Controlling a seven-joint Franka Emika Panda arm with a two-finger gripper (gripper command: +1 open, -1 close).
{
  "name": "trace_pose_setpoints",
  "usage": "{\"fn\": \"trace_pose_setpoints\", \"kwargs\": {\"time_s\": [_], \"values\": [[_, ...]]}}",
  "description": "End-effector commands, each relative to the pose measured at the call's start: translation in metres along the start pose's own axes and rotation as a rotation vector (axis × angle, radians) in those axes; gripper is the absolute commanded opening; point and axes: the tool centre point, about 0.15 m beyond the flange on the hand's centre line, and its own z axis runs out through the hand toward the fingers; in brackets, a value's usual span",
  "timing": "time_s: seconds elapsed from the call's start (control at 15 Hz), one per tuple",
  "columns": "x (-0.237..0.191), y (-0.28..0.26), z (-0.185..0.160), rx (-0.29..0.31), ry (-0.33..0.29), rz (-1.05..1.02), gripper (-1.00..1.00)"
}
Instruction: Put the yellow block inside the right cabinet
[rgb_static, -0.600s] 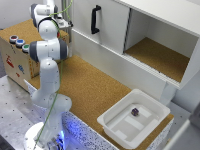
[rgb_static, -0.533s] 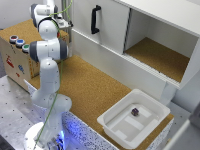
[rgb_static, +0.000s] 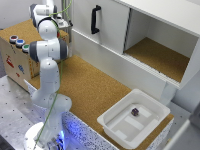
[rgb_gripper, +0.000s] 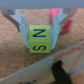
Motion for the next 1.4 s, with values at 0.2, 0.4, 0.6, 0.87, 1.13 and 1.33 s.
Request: {"fn": "trace_pose_setpoints", "kwargs": {"time_s": [0.2, 0.4, 0.6, 0.87, 1.13, 1.33], "values": [[-0.134, 0.104, -0.023, 0.034, 0.059, 0.385, -1.00], [-0.190, 0.132, -0.020, 0.062, 0.071, 0.445, -1.00], [-0.248, 0.172, -0.023, 0.065, 0.099, 0.500, -1.00], [-0.325, 0.243, -0.029, 0.038, 0.129, 0.541, -1.00], [-0.399, 0.329, -0.040, -0.013, 0.194, 0.623, -1.00], [-0.441, 0.392, -0.051, -0.031, 0.244, 0.706, -1.00]]}}
